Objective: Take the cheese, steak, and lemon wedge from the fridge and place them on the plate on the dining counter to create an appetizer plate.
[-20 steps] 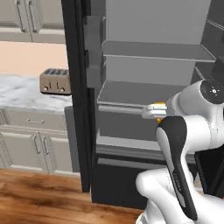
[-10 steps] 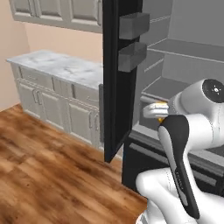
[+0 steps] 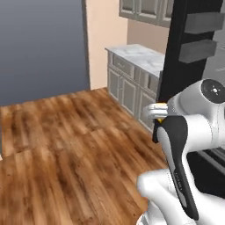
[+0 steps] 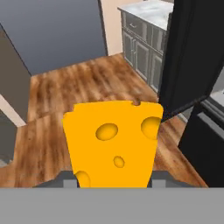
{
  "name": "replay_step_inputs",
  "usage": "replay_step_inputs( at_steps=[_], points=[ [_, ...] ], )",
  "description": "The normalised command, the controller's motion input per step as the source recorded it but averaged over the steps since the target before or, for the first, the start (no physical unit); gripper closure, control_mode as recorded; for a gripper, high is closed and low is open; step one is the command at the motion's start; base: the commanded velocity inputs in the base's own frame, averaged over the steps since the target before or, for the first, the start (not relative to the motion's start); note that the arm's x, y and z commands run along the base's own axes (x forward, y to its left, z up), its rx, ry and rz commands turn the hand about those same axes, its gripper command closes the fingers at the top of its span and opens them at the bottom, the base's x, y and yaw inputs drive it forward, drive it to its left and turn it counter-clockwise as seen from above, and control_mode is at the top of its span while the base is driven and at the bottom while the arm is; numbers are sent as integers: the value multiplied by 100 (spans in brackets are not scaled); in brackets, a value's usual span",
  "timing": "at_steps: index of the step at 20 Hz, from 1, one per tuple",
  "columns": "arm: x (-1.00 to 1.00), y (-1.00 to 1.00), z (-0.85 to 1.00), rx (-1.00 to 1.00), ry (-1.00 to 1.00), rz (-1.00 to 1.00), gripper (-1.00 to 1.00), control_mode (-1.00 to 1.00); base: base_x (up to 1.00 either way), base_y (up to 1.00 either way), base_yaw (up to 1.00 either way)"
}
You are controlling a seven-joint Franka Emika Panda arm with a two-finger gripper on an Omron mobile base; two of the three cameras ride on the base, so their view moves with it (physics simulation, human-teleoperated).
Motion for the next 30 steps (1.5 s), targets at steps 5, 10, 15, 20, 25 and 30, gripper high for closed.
replay_step_inputs(
  at_steps=[5,10,15,20,25,30],
  points=[
    [0,0,0,0,0,0,100,100,-87,-3,75],
    [0,0,0,0,0,0,100,100,-100,-7,64],
    [0,0,0,0,0,0,100,100,-100,0,54],
    [0,0,0,0,0,0,100,100,-100,4,44],
    [0,0,0,0,0,0,100,100,-100,47,18],
    [0,0,0,0,0,0,100,100,-100,88,1]
  ],
)
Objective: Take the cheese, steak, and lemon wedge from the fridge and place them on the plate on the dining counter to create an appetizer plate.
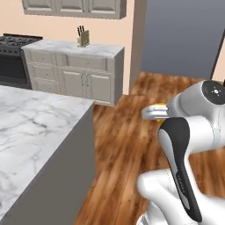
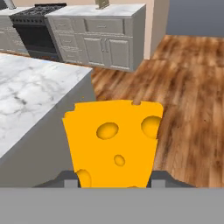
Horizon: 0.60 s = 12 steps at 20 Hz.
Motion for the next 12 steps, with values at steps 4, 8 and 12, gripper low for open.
replay_step_inputs(
  at_steps=[4,8,12],
  points=[
    [0,0,0,0,0,0,100,100,-100,100,0],
    [0,0,0,0,0,0,100,100,-96,75,47],
    [0,0,0,0,0,0,100,100,-57,51,79]
  ],
)
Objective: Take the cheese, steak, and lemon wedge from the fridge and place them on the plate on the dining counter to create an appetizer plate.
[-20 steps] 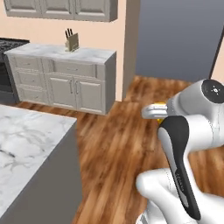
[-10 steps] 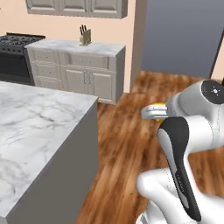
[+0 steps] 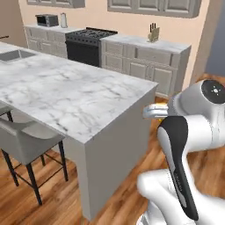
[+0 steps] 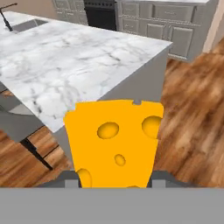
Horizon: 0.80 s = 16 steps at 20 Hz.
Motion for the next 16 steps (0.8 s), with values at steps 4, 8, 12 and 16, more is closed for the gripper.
replay_step_inputs(
  at_steps=[4,8,12,16],
  points=[
    [0,0,0,0,0,0,100,100,-43,64,82],
    [0,0,0,0,0,0,100,100,-40,91,77],
    [0,0,0,0,0,0,100,100,-19,100,71],
    [0,0,0,0,0,0,100,100,19,95,61]
  ],
)
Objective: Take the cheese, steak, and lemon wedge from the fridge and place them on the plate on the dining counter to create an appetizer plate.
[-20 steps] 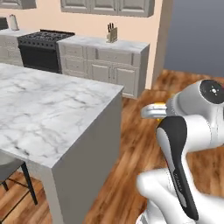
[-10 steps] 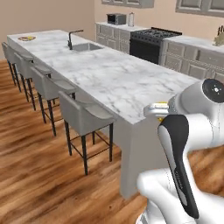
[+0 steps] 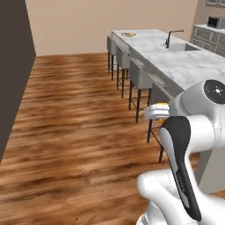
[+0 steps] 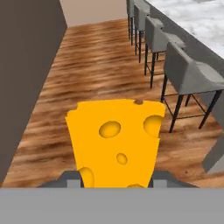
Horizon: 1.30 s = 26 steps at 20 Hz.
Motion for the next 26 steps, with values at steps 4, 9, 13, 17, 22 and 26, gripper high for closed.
replay_step_inputs(
  at_steps=[4,9,13,17,22,26],
  points=[
    [0,0,0,0,0,0,100,100,94,20,46],
    [0,0,0,0,0,0,100,100,100,-76,9],
    [0,0,0,0,0,0,100,100,100,-87,1],
    [0,0,0,0,0,0,100,100,100,-29,-1],
    [0,0,0,0,0,0,100,100,100,0,-1],
    [0,0,0,0,0,0,100,100,100,0,0]
  ],
)
